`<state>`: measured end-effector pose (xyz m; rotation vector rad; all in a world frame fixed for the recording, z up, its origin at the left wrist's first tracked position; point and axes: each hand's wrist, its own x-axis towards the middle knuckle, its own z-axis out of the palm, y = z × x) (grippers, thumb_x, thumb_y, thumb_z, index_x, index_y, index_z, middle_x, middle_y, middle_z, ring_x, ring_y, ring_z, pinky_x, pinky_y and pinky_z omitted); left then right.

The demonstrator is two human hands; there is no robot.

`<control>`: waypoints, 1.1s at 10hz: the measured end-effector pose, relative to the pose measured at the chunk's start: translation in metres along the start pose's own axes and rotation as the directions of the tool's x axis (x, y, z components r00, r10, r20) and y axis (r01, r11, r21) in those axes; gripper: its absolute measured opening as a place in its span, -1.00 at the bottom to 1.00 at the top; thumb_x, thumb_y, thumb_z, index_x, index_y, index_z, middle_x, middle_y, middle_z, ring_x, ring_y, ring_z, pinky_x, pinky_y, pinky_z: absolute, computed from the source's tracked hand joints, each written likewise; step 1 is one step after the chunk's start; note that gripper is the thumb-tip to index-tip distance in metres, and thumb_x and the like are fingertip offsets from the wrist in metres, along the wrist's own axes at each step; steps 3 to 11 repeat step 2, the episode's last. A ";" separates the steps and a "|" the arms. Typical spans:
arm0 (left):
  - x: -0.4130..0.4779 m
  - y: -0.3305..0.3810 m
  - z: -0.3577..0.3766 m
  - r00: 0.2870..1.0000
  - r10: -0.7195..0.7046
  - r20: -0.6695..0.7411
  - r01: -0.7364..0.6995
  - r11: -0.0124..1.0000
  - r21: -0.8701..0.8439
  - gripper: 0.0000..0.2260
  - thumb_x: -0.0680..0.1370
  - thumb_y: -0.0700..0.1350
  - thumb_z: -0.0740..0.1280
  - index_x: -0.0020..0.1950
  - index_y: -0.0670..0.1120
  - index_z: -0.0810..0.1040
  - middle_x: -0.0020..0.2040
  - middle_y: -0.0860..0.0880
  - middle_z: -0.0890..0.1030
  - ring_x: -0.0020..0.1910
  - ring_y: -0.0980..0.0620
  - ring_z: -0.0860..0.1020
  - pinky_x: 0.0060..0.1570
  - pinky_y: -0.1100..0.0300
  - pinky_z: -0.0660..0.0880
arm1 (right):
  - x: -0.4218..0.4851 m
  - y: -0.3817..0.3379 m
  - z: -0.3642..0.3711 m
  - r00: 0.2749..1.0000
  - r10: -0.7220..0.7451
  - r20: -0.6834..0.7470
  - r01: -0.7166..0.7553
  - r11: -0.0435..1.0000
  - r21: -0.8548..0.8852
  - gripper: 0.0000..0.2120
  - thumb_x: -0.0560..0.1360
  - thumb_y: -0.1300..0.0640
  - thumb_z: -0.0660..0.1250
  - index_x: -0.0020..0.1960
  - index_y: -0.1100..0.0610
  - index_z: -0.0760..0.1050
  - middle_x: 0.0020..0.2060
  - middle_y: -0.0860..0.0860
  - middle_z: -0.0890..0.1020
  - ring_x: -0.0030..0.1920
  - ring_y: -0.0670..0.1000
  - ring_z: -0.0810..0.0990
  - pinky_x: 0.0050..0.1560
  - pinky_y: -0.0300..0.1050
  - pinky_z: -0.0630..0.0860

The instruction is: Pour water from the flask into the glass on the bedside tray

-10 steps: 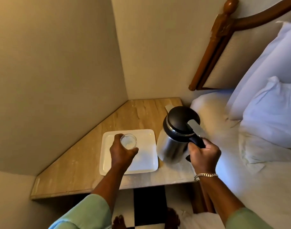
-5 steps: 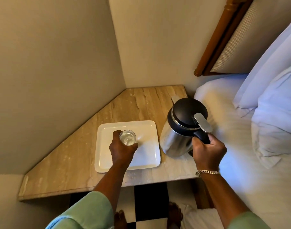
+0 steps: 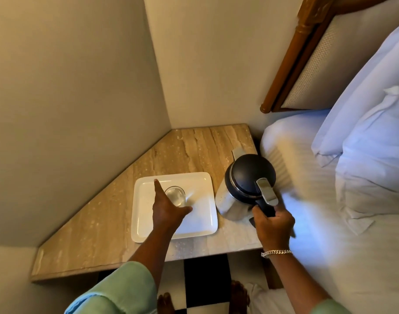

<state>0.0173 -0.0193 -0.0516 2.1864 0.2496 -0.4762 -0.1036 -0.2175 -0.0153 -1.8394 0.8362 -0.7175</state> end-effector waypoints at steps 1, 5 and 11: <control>-0.008 0.018 -0.018 0.999 0.042 0.018 -0.043 0.996 0.073 0.08 0.25 0.06 0.57 0.54 -0.07 -0.07 0.55 -0.12 0.13 0.50 -0.17 0.16 0.41 -0.15 0.20 | 0.007 -0.007 -0.022 0.965 0.052 0.256 -0.027 0.995 -0.097 -0.72 0.33 0.33 0.48 -0.26 -0.04 0.53 -0.42 -0.14 0.62 -0.26 -0.03 0.63 -0.34 -0.36 0.43; -0.022 0.052 -0.044 0.989 0.102 0.108 -0.121 0.975 0.186 -0.16 0.42 0.15 0.40 0.52 -0.14 0.06 0.55 -0.15 0.14 0.50 -0.17 0.16 0.42 -0.07 0.19 | 0.008 -0.032 -0.059 0.906 0.110 0.409 0.030 0.947 -0.320 -0.78 0.32 0.11 0.47 -0.05 0.01 0.57 -0.21 0.07 0.71 -0.11 0.15 0.66 -0.23 -0.15 0.57; -0.022 0.052 -0.044 0.989 0.102 0.108 -0.121 0.975 0.186 -0.16 0.42 0.15 0.40 0.52 -0.14 0.06 0.55 -0.15 0.14 0.50 -0.17 0.16 0.42 -0.07 0.19 | 0.008 -0.032 -0.059 0.906 0.110 0.409 0.030 0.947 -0.320 -0.78 0.32 0.11 0.47 -0.05 0.01 0.57 -0.21 0.07 0.71 -0.11 0.15 0.66 -0.23 -0.15 0.57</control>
